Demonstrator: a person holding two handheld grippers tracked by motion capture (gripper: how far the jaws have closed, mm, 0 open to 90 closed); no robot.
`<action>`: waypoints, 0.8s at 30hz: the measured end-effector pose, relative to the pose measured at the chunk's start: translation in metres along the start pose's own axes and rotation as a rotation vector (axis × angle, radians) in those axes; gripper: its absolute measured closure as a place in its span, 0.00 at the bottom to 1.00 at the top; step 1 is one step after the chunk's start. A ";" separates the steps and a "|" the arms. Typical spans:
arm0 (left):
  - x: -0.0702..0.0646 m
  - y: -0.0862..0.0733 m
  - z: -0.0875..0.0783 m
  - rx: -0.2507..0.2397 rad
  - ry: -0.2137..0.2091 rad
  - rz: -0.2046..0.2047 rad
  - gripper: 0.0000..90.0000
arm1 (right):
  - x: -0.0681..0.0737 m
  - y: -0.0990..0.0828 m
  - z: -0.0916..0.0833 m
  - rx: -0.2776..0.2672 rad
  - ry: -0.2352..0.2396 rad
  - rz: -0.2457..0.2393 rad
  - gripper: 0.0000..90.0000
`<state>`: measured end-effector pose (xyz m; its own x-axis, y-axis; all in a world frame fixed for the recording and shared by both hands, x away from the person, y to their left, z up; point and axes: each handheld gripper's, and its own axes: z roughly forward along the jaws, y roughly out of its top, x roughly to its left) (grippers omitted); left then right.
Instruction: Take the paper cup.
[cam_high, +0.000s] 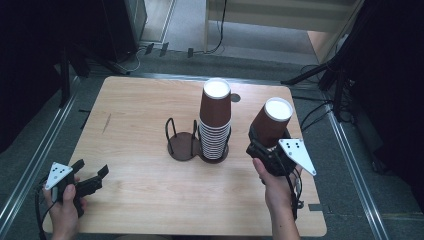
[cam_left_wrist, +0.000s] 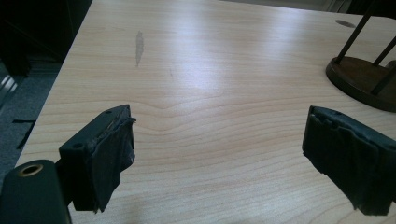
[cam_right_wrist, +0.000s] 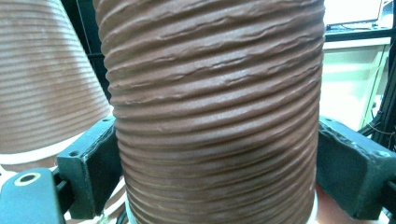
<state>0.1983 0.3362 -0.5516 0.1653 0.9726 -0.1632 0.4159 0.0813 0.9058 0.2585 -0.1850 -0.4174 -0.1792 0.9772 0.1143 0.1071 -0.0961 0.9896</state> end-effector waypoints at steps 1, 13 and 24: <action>0.000 0.000 0.000 0.000 0.000 0.000 0.10 | 0.000 0.000 0.000 0.000 0.000 0.000 0.12; -0.002 0.000 0.001 0.014 0.011 0.012 0.10 | -0.004 -0.040 -0.007 0.062 -0.009 -0.021 0.11; -0.004 0.002 0.001 0.035 0.022 0.036 0.10 | -0.006 -0.068 -0.017 0.121 -0.012 -0.031 0.12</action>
<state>0.1992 0.3322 -0.5489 0.1609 0.9794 -0.1218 0.4415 0.0390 0.8964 0.2361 -0.1879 -0.4844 -0.1725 0.9816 0.0825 0.2197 -0.0433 0.9746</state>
